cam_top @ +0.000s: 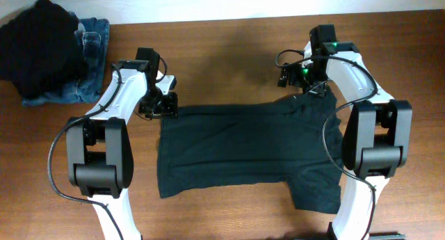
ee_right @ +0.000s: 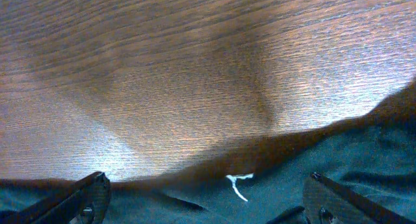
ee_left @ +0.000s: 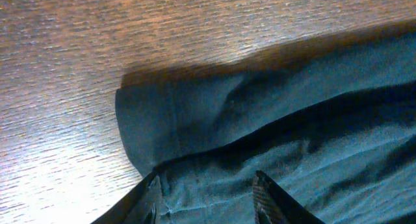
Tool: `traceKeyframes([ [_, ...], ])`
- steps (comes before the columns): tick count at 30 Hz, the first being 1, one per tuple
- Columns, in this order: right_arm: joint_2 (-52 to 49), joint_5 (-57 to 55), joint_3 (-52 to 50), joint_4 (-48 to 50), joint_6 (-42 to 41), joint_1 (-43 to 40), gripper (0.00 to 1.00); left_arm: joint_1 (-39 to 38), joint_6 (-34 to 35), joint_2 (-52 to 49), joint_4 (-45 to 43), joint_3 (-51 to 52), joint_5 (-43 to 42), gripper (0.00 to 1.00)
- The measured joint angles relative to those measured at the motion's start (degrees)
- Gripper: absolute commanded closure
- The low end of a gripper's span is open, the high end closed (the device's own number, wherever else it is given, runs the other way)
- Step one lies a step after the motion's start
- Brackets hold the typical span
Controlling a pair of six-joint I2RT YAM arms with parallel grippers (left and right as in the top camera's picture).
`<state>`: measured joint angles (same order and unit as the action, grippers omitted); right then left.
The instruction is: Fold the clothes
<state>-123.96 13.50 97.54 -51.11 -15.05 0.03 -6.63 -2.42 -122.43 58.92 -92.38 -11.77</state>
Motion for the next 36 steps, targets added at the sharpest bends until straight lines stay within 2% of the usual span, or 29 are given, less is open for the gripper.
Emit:
traceKeyframes([
  [12, 0.00, 0.00, 0.00, 0.00, 0.00, 0.00, 0.01, 0.00, -0.24, 0.00, 0.02, 0.00, -0.04, 0.99],
  [22, 0.00, 0.00, 0.00, 0.00, 0.02, 0.00, 0.01, 0.00, -0.59, 0.00, 0.02, -0.02, 0.02, 0.99],
  [26, 0.00, 0.00, 0.00, 0.00, 0.02, 0.00, 0.01, 0.00, -0.46, 0.00, 0.00, 0.00, 1.11, 0.77],
  [29, 0.00, -0.04, 0.00, 0.02, 0.02, 0.00, 0.01, 0.00, -0.63, 0.00, -0.13, 0.00, 3.13, 0.73],
  [36, 0.00, -0.17, 0.00, 0.00, 0.02, 0.00, 0.01, 0.00, -0.63, 0.00, -2.73, 0.00, 5.29, 0.73],
])
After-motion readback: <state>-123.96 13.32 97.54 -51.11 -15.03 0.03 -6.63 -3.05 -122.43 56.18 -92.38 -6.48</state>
